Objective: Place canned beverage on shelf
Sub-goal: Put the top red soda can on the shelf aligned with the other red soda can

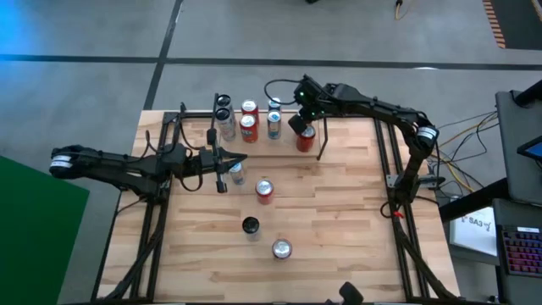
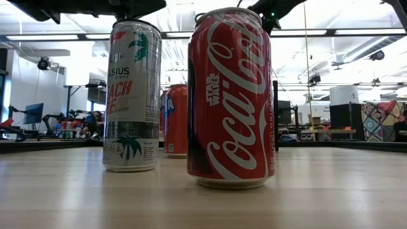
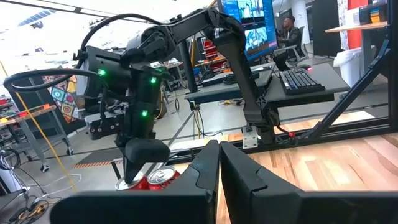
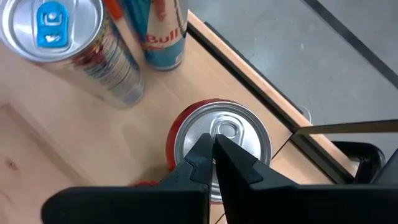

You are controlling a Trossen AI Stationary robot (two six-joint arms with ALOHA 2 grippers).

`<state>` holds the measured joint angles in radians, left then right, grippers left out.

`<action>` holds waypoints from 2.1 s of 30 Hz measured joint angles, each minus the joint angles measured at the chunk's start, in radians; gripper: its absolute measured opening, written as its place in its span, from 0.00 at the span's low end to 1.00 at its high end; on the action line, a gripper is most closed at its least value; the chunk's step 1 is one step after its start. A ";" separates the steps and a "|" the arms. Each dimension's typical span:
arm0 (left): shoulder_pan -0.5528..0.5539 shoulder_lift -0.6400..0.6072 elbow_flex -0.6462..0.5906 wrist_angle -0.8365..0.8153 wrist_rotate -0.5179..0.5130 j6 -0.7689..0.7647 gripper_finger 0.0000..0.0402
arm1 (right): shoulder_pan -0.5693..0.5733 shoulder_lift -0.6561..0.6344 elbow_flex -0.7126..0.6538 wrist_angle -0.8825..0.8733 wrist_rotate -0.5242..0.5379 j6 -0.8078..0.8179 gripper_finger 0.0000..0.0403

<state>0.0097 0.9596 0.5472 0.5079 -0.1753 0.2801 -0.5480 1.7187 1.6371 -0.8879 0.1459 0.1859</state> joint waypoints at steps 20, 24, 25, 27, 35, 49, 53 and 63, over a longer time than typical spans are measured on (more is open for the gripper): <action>0.000 0.000 0.000 0.000 0.000 -0.015 0.00 | 0.054 -0.045 0.142 -0.110 0.008 -0.022 0.02; 0.000 0.000 0.000 0.001 0.000 -0.027 0.00 | 0.084 -0.050 0.173 -0.208 -0.033 -0.017 0.02; 0.000 0.000 0.000 0.001 0.000 -0.029 0.00 | 0.091 -0.051 0.174 -0.220 -0.042 -0.017 0.02; 0.000 0.000 0.000 0.002 0.000 -0.035 0.00 | 0.105 -0.051 0.171 -0.218 -0.041 -0.012 0.02; 0.000 0.000 0.000 0.015 0.001 -0.054 0.00 | 0.079 0.008 0.132 -0.170 0.088 -0.029 0.02; 0.000 0.000 0.000 0.007 0.001 -0.057 0.00 | 0.032 0.067 0.131 -0.168 0.095 -0.065 0.02; 0.000 0.000 0.000 0.005 0.001 -0.057 0.00 | 0.029 0.071 0.131 -0.167 0.111 -0.053 0.02; 0.000 0.000 0.000 0.000 0.001 -0.061 0.00 | 0.030 0.071 0.137 -0.171 0.153 -0.037 0.02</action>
<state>0.0101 0.9596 0.5472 0.5076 -0.1741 0.2192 -0.5183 1.7897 1.7736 -1.0588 0.2993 0.1487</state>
